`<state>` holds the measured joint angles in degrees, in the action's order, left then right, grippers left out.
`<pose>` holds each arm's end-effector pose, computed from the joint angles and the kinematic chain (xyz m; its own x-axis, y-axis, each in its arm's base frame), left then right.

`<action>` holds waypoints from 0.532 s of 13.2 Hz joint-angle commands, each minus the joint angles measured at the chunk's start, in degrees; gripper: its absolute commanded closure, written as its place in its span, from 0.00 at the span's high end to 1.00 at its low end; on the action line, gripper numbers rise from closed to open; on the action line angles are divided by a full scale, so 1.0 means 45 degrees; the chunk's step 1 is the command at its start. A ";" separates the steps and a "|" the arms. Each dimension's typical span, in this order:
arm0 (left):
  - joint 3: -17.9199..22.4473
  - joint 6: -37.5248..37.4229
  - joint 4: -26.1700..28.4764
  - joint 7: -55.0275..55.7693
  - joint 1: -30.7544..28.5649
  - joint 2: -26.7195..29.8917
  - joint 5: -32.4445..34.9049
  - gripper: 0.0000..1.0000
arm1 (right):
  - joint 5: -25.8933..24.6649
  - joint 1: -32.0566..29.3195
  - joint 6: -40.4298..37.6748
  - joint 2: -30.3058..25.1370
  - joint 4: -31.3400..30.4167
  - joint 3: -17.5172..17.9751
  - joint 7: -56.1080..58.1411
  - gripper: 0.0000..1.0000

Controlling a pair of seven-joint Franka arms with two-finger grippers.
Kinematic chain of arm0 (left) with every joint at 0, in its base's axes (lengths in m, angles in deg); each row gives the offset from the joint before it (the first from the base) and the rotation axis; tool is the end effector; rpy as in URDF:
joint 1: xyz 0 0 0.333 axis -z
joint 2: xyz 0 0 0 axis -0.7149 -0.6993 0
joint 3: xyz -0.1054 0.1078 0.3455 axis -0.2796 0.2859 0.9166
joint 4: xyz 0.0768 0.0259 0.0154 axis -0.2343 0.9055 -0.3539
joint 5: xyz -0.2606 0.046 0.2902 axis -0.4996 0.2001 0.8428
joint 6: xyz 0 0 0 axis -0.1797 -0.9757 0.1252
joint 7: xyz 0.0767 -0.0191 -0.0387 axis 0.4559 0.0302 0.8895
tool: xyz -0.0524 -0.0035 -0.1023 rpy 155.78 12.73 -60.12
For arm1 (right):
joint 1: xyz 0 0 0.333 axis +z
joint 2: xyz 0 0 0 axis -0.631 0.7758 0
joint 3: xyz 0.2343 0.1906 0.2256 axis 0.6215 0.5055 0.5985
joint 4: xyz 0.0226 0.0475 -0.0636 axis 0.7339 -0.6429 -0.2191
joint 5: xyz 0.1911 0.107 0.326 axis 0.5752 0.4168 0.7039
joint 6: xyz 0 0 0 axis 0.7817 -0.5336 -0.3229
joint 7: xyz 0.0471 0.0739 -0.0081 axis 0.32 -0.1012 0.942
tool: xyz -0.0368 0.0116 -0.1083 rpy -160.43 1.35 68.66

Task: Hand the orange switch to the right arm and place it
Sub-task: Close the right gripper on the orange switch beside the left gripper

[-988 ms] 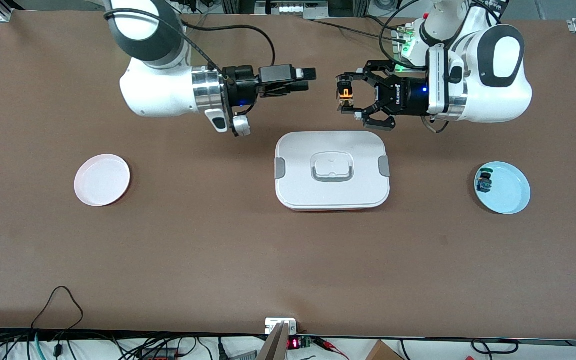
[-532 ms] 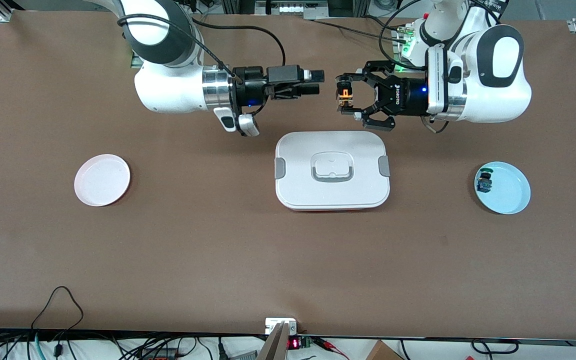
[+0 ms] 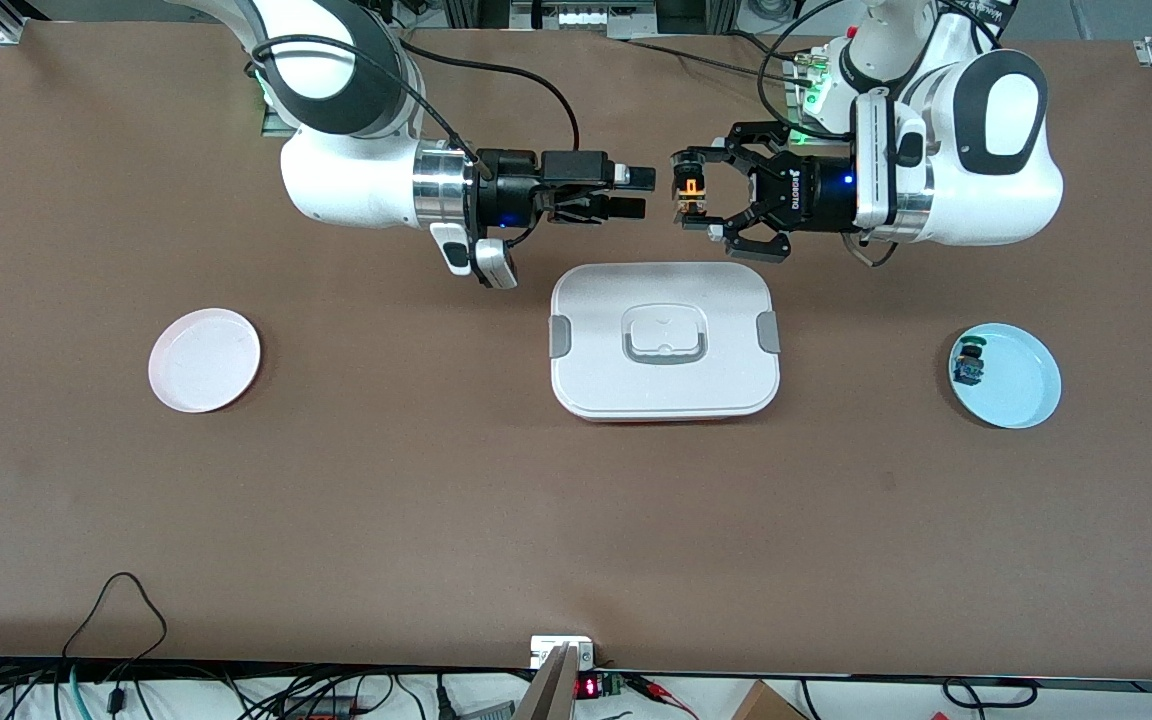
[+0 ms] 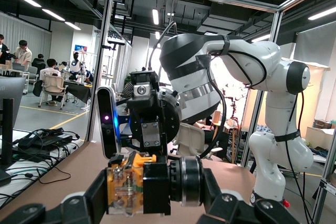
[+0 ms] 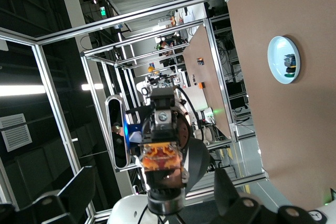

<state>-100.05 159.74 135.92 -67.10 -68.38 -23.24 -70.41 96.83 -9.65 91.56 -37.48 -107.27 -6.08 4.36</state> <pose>0.5081 -0.2347 0.5344 0.1729 0.0060 0.9849 -0.9848 0.0180 0.1728 0.5255 0.4569 0.5425 0.9686 -0.0326 -0.2466 -0.2472 -0.0155 -0.9688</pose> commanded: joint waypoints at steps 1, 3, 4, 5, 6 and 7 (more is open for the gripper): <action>-0.0194 0.0057 0.0120 -0.0402 -0.0160 0.0082 -0.0452 0.01 | 0.0374 0.0265 0.0258 0.0501 0.0695 0.0070 0.0328 1.00; -0.0194 0.0057 0.0120 -0.0402 -0.0160 0.0082 -0.0452 0.01 | 0.0374 0.0519 0.0548 0.0931 0.1164 0.0070 0.0582 1.00; -0.0194 0.0057 0.0120 -0.0402 -0.0160 0.0082 -0.0452 0.01 | 0.0374 0.0636 0.0802 0.1030 0.1302 0.0070 0.0583 1.00; -0.0194 0.0076 0.0120 -0.0421 -0.0179 0.0082 -0.0452 0.01 | 0.0374 0.0792 0.0844 0.1127 0.1419 0.0070 0.0583 1.00; -0.0194 0.0057 0.0120 -0.0480 -0.0180 0.0082 -0.0452 0.01 | 0.0374 0.0871 0.0844 0.1128 0.1420 0.0070 0.0583 1.00; -0.0194 0.0057 0.0120 -0.0500 -0.0180 0.0082 -0.0452 0.01 | 0.0374 0.0968 0.0863 0.1147 0.1420 0.0070 0.0583 1.00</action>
<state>-100.05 159.76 135.92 -67.33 -68.39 -23.24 -70.41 97.17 -6.31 93.97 -33.28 -102.58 -6.01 5.62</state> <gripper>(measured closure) 0.273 0.000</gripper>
